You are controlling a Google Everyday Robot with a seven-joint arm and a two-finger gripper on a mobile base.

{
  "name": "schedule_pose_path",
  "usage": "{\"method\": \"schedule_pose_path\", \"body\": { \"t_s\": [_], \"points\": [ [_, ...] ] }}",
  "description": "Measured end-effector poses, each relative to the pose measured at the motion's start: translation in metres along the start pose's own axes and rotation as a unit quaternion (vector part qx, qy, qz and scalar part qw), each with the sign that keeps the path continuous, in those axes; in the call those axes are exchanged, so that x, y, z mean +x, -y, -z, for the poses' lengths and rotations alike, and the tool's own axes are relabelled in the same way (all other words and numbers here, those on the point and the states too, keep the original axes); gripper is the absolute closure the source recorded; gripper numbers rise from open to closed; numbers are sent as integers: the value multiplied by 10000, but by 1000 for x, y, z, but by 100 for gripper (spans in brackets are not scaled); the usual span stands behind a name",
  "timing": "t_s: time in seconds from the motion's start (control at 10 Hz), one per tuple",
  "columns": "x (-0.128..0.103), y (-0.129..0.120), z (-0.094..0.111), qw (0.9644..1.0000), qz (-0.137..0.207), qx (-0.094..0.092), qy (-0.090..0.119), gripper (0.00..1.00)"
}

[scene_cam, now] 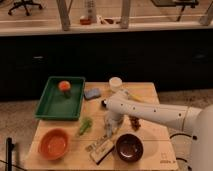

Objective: Place towel in red bowl

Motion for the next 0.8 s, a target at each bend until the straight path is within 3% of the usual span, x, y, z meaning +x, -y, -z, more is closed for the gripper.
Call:
{"method": "schedule_pose_path", "body": {
  "t_s": [0.8],
  "points": [
    [6, 16, 26, 9984, 543, 130, -129, 20]
  ]
}}
